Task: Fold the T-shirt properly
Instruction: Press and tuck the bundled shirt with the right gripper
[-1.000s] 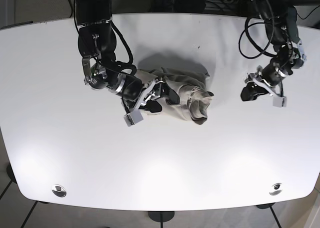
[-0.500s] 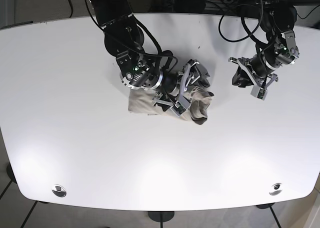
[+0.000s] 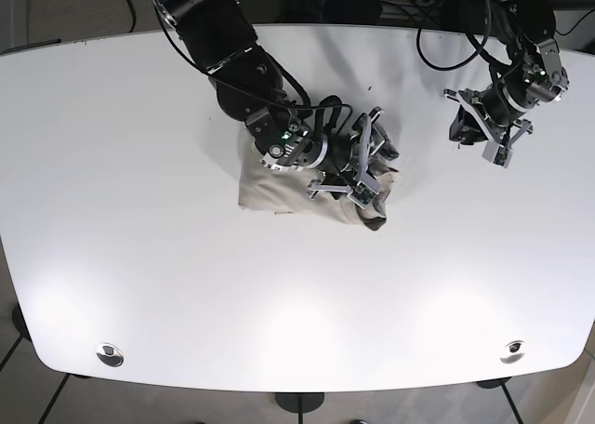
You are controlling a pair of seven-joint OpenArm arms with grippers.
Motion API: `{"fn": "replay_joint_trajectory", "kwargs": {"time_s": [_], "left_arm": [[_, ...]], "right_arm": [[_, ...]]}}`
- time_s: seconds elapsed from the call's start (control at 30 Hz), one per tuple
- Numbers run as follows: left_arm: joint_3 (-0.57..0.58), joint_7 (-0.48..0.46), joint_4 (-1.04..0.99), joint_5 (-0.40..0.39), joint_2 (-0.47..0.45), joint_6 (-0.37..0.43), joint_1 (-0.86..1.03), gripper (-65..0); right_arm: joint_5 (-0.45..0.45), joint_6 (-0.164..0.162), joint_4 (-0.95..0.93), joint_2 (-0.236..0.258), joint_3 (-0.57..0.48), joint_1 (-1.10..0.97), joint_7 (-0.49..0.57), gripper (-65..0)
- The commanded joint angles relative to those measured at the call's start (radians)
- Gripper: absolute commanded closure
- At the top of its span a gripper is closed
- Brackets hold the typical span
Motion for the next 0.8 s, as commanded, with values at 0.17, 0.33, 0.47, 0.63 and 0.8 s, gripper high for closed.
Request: {"fn": "replay_joint_trajectory", "kwargs": {"time_s": [0.17,0.33,0.47,0.63,0.8], "left_arm": [[-0.012,-0.019,0.015,-0.012,-0.015,-0.008,-0.004,-10.4],[-0.012,-0.019,0.015,-0.012,-0.015,-0.008,-0.004,-10.4],[-0.012,-0.019,0.015,-0.012,-0.015,-0.008,-0.004,-10.4],[-0.012,-0.019,0.013,-0.012,-0.015,-0.008,-0.004,-10.4],[-0.010,-0.019,0.004,-0.012,-0.014,-0.010,-0.004,-10.4]], "right_arm": [[0.011,0.004,0.017,-0.012,0.003,0.022,0.028,-7.5],[0.011,-0.087,0.017,-0.012,-0.002,0.020,0.029,-27.1],[0.011,-0.091,0.004,-0.011,-0.003,0.022,0.029,-32.7],[-0.055,-0.090,-0.090,-0.012,-0.033,0.049,0.054,-25.8],[-0.079,-0.093,-0.078,-0.014,-0.034,0.042,0.072,-7.1]]}}
